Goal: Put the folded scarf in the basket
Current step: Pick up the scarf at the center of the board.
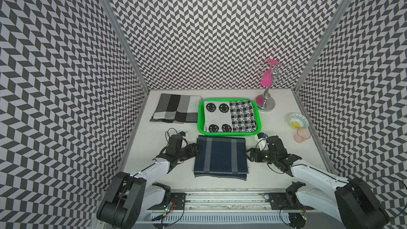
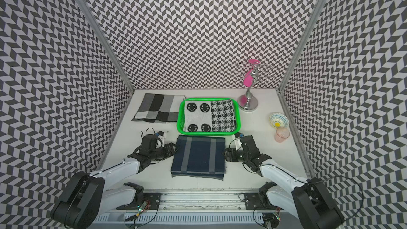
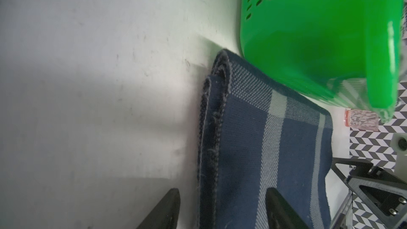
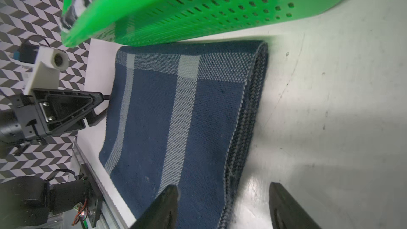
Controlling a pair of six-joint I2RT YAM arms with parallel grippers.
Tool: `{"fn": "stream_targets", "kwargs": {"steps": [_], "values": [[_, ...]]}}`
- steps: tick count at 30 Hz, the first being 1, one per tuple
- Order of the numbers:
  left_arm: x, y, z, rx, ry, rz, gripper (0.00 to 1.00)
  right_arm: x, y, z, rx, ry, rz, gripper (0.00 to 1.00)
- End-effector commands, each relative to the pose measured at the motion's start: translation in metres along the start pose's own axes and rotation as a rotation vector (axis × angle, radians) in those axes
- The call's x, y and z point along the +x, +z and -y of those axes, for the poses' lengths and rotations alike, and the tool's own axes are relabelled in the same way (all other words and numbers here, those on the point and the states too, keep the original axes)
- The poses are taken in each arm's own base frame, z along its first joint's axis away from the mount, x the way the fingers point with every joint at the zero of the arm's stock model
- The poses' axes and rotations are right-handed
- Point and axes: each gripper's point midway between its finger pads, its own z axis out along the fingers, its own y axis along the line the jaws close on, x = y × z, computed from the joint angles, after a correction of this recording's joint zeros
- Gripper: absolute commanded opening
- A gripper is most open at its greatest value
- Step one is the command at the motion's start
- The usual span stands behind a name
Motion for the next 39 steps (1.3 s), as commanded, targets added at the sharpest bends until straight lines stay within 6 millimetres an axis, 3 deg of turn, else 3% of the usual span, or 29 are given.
{"fn": "stream_targets", "kwargs": {"steps": [1,8,12,14,19,23,29,32,34,37,39], "values": [[0.008,0.002,-0.013,-0.046,0.006,0.003,0.66,-0.010,0.008,0.001,-0.003,0.012,0.011,0.71],[0.020,0.004,-0.020,-0.076,0.002,-0.028,0.65,0.005,0.028,0.021,0.038,0.046,-0.054,0.71],[0.030,0.009,-0.012,-0.029,-0.004,-0.060,0.63,0.014,0.031,0.023,0.034,0.039,-0.065,0.71],[0.036,0.012,-0.001,-0.014,0.017,-0.075,0.61,0.029,0.030,0.001,-0.095,0.017,-0.123,0.67],[0.047,0.018,0.010,0.003,0.034,-0.089,0.60,0.037,0.036,-0.017,-0.105,-0.029,-0.144,0.64],[0.055,0.020,0.011,0.026,0.036,-0.098,0.44,0.042,0.039,-0.016,-0.109,-0.029,-0.149,0.52],[0.057,0.022,0.021,0.077,0.051,-0.105,0.31,0.043,0.042,-0.023,-0.157,-0.031,-0.137,0.40],[0.057,0.023,0.033,0.104,0.084,-0.108,0.15,0.042,0.043,-0.029,-0.183,-0.039,-0.133,0.32],[0.057,0.023,0.043,0.126,0.116,-0.106,0.00,0.042,0.044,-0.034,-0.204,-0.047,-0.134,0.20],[0.056,0.021,0.057,0.173,0.131,-0.102,0.00,0.039,0.043,-0.039,-0.215,-0.062,-0.127,0.03],[0.054,0.018,0.063,0.188,0.143,-0.094,0.00,0.036,0.039,-0.043,-0.223,-0.072,-0.114,0.00]]}}
